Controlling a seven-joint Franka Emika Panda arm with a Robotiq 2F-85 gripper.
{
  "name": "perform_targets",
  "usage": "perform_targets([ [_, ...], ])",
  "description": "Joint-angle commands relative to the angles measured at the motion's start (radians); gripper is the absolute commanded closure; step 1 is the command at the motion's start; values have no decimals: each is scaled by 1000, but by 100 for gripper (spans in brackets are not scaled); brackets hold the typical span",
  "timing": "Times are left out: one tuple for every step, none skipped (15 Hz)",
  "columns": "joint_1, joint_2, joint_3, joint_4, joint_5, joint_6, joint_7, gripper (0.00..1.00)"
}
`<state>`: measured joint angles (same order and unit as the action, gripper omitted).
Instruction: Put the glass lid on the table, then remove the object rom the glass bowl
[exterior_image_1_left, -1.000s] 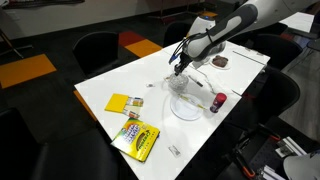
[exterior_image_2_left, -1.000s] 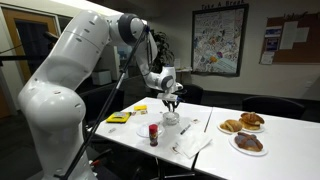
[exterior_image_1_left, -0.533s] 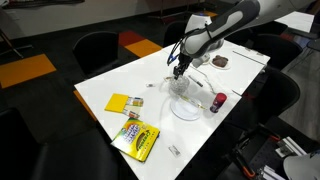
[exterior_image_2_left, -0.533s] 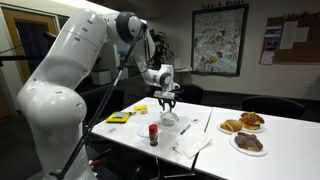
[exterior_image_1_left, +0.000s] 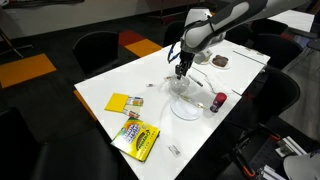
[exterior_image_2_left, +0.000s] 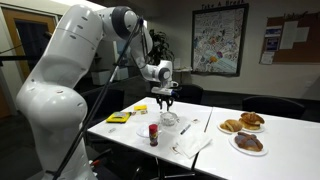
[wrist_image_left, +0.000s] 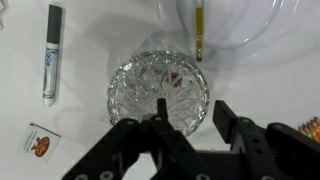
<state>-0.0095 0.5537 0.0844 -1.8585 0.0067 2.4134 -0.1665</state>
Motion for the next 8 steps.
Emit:
perform_targets([
  [14, -31, -24, -22, -18, -44, 26, 76],
  [14, -33, -27, -23, -20, -52, 29, 84],
  [14, -35, -30, -24, -21, -61, 31, 40],
  [14, -36, -33, -24, -23, -68, 35, 44],
  [14, -40, -38, -25, -24, -76, 39, 43],
  [15, -41, -42, -25, -25, -82, 44, 37],
  [17, -44, -49, -25, -30, -89, 53, 31],
  [17, -44, -53, -24, -33, -96, 57, 23],
])
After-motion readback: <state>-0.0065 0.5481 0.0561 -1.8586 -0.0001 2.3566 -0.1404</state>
